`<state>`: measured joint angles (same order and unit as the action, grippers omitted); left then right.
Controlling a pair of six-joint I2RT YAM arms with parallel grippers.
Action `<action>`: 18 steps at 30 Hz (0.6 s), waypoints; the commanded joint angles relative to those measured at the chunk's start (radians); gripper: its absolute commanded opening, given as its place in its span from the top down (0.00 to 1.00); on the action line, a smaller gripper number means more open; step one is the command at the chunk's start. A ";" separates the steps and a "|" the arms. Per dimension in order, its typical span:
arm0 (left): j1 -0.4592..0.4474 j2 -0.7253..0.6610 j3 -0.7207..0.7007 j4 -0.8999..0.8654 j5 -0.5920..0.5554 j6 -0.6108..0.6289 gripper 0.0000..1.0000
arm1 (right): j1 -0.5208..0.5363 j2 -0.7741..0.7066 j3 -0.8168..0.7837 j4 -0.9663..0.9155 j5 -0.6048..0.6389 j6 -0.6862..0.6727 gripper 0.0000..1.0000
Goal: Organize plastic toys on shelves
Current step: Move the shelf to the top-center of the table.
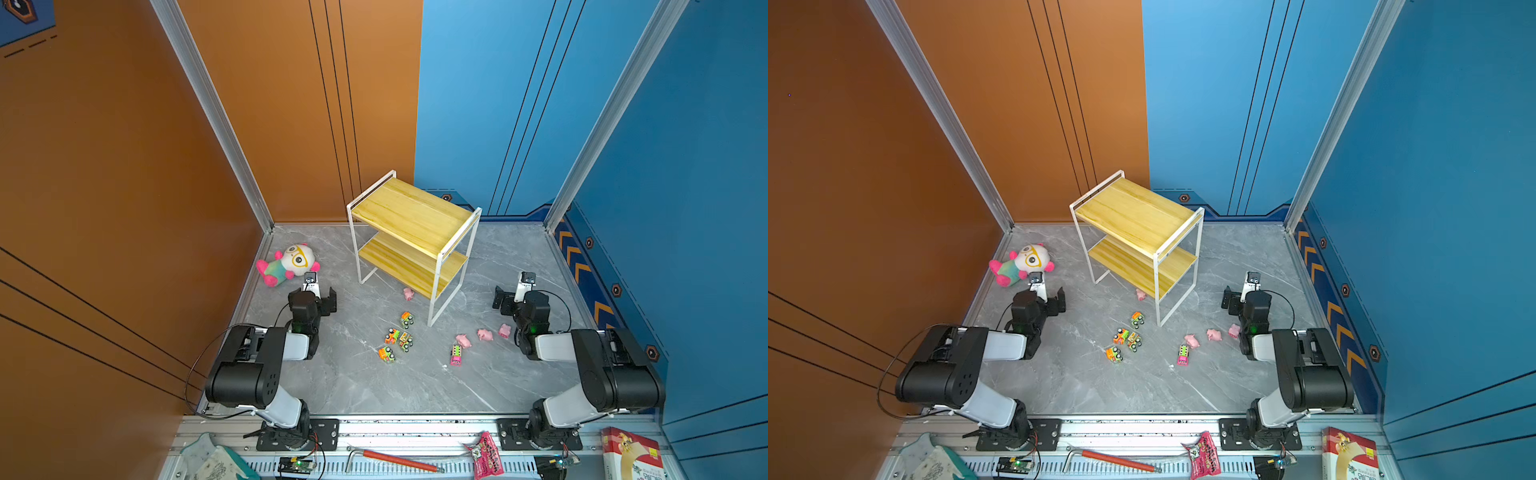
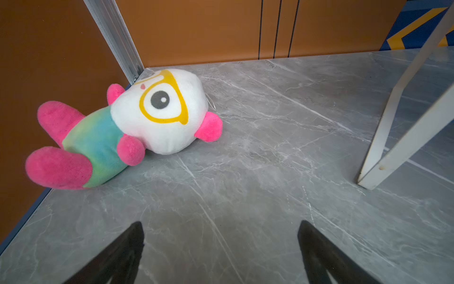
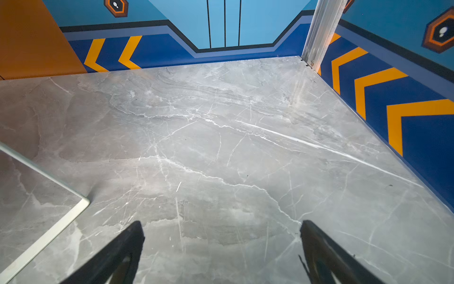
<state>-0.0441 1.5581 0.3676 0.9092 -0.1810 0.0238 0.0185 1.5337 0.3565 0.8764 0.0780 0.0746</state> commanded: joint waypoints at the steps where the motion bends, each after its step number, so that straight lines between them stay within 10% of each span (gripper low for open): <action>1: 0.004 0.006 0.012 0.014 0.014 -0.010 0.02 | -0.006 0.014 0.018 0.030 -0.009 -0.012 0.00; 18: 0.016 0.007 0.013 0.013 0.029 -0.022 0.02 | -0.005 0.014 0.019 0.029 -0.007 -0.013 0.00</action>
<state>-0.0387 1.5581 0.3676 0.9096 -0.1738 0.0204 0.0185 1.5337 0.3565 0.8764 0.0780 0.0746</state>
